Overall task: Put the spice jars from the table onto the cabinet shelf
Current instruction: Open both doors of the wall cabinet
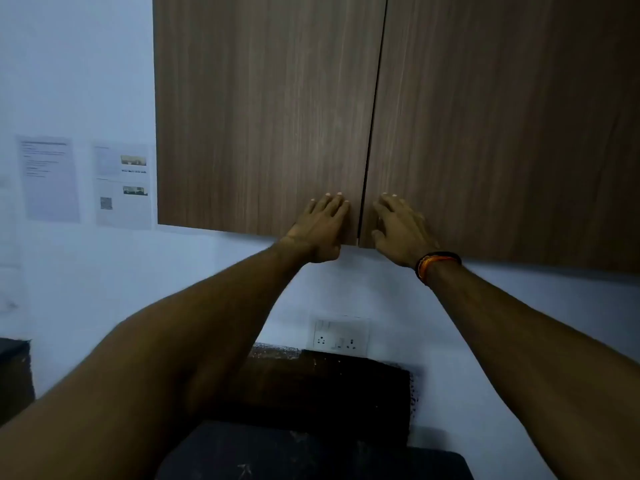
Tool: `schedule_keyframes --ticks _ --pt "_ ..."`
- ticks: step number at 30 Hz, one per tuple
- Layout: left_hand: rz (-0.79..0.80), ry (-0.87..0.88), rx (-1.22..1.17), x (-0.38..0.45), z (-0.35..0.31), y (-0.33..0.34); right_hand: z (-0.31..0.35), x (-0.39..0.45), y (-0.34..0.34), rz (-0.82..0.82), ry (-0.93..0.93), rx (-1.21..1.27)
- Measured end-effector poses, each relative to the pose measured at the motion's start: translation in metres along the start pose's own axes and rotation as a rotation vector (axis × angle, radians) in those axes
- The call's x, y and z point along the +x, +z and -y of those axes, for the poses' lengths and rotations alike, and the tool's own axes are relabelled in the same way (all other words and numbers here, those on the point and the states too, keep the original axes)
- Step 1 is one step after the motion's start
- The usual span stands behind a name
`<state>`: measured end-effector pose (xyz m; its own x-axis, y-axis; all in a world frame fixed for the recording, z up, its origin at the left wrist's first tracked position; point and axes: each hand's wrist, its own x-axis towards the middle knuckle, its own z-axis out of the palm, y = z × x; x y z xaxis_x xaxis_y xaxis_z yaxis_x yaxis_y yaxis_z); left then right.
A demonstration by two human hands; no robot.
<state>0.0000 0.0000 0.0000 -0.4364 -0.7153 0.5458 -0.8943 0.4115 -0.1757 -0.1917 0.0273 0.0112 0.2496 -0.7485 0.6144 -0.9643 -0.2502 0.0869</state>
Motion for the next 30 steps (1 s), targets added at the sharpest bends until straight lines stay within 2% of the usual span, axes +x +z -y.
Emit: schedule_keyframes --ticks 7,15,23,30 --pt "-0.054 0.087 0.230 0.018 0.002 0.016 -0.015 -0.007 0.002 -0.106 0.007 0.009" --pt "-0.124 0.064 0.343 0.041 0.003 0.036 -0.035 -0.010 0.009 -0.181 0.077 0.042" --pt "-0.223 0.008 0.456 0.056 0.006 0.039 -0.037 0.003 0.013 -0.249 0.066 0.057" --pt "-0.249 0.012 0.485 0.054 0.012 0.035 -0.029 0.013 0.008 -0.292 0.014 0.101"
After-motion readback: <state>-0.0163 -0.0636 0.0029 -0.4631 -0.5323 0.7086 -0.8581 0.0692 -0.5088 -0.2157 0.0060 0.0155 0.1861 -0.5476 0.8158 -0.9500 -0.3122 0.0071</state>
